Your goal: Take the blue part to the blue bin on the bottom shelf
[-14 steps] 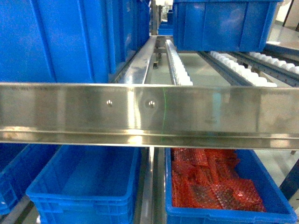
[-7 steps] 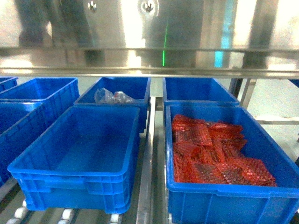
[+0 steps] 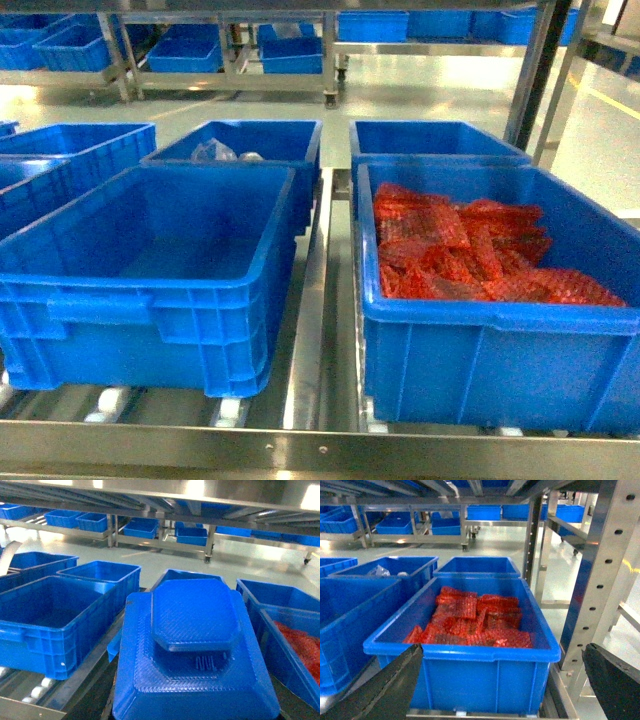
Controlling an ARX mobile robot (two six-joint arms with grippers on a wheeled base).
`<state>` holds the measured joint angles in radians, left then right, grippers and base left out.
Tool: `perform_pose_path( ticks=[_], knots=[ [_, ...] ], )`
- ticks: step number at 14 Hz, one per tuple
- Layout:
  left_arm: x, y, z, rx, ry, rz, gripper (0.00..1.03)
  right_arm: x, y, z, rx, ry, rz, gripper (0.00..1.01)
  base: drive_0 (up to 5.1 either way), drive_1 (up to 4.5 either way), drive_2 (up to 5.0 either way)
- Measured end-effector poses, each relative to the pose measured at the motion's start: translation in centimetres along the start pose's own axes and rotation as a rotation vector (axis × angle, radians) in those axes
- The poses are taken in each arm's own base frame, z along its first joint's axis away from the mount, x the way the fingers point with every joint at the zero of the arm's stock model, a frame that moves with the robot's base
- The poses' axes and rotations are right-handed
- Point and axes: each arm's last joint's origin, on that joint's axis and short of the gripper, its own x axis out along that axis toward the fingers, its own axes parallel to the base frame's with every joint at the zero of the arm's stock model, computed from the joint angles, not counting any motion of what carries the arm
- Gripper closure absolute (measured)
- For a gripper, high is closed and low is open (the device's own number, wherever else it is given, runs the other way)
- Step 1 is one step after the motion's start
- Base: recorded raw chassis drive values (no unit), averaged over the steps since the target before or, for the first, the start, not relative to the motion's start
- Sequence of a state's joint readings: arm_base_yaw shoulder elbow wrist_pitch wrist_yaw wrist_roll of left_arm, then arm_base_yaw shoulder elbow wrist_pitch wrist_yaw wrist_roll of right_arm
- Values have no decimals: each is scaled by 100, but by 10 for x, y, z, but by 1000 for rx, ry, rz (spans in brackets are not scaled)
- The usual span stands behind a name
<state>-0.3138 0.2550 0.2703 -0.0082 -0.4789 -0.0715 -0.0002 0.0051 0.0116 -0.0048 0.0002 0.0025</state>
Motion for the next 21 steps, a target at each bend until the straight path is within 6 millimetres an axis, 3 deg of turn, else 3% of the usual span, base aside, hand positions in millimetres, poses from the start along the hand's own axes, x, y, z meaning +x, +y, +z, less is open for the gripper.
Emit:
perform_pose_path(
  ticks=[12, 21],
  knots=[
    [0, 0, 0, 1, 2, 0, 60, 0, 0, 0, 0, 1, 0, 3, 0, 0, 0],
    [0, 0, 0, 0, 0, 0, 60, 0, 0, 0, 0, -2, 0, 3, -9, 412, -431]
  ],
)
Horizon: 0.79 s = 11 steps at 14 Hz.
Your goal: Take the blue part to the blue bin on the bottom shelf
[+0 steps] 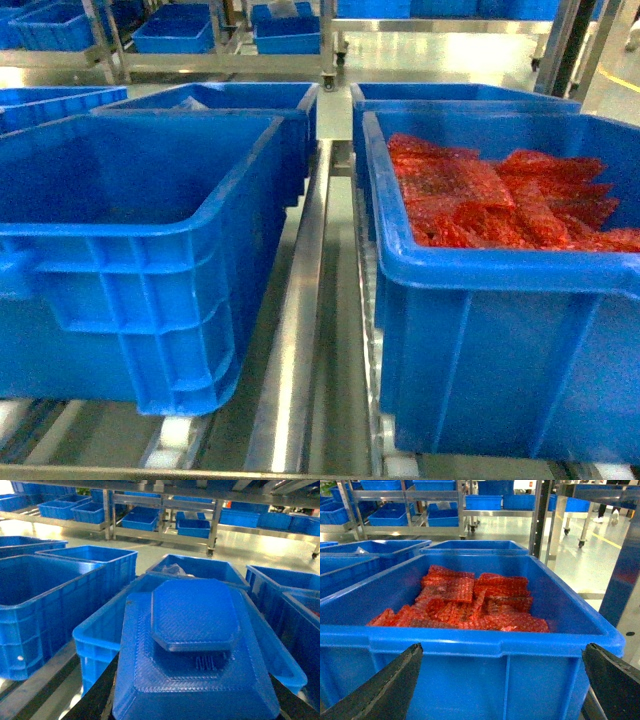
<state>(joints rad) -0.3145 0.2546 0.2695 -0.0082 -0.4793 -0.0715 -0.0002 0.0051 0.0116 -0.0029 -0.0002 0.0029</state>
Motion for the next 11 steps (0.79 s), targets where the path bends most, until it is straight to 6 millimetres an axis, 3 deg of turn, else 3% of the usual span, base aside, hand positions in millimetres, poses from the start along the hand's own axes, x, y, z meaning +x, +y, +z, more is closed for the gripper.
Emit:
perform_pose_path(
  ticks=[10, 11],
  knots=[
    [1, 0, -1, 3, 5, 0, 60, 0, 0, 0, 0, 3, 0, 3, -2, 419, -423],
    [0, 0, 0, 2, 4, 0, 60, 0, 0, 0, 0, 3, 0, 3, 0, 0, 0]
  ],
)
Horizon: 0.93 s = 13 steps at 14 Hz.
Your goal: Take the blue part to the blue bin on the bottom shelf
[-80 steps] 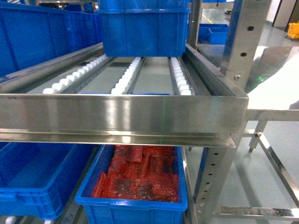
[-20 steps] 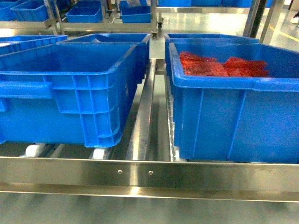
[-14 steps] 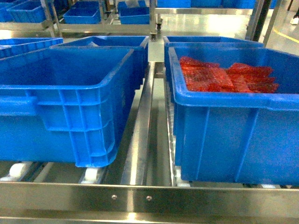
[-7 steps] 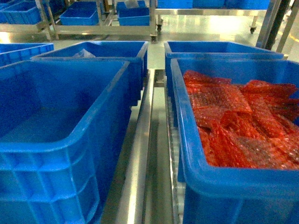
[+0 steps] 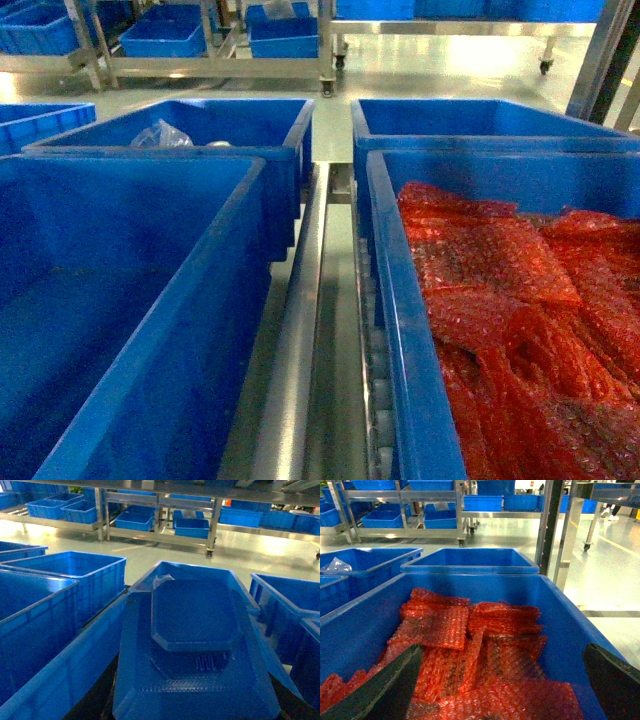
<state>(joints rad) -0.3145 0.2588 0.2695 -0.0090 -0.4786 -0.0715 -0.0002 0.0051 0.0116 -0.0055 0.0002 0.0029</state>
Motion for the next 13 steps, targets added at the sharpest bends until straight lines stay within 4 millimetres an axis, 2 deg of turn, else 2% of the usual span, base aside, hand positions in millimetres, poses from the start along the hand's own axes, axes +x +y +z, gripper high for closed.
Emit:
perform_pose_path(
  ticks=[13],
  knots=[
    [0, 0, 0, -1, -2, 0, 60, 0, 0, 0, 0, 0, 0, 3, 0, 0, 0]
  ],
)
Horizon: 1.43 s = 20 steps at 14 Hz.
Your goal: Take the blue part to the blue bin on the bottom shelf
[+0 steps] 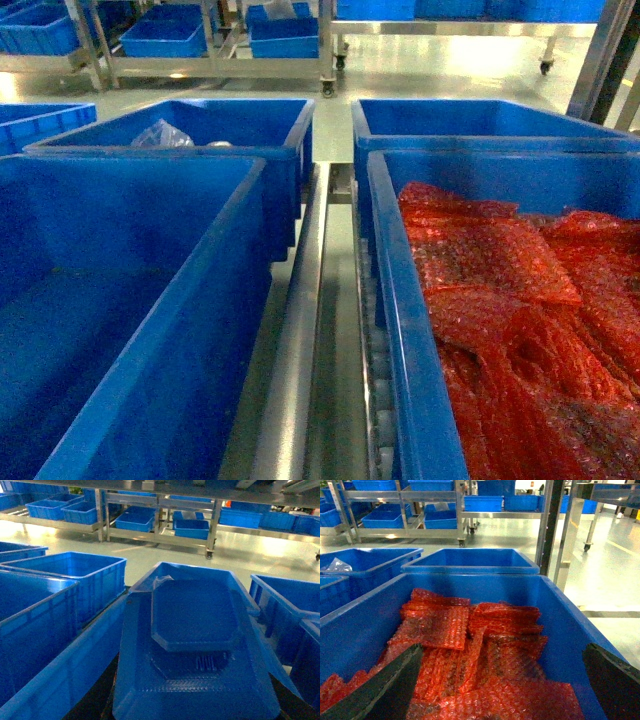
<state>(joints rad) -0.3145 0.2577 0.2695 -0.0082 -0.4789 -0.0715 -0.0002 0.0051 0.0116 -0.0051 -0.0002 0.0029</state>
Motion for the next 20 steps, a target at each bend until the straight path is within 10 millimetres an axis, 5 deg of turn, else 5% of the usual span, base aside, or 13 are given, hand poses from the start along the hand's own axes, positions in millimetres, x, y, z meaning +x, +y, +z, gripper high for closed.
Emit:
perform_pose_path(
  ticks=[11, 15, 17, 20],
  knots=[
    [0, 0, 0, 0, 0, 0, 60, 0, 0, 0, 0, 0, 0, 3, 0, 0, 0],
    [5, -8, -4, 87, 112, 146, 60, 0, 0, 0, 0, 0, 0, 3, 0, 0, 0],
    [22, -14, 1, 43, 96, 99, 60, 0, 0, 0, 0, 0, 0, 3, 0, 0, 0],
    [86, -21, -7, -3, 206, -52, 60, 0, 0, 0, 0, 0, 0, 3, 0, 0, 0]
  ],
)
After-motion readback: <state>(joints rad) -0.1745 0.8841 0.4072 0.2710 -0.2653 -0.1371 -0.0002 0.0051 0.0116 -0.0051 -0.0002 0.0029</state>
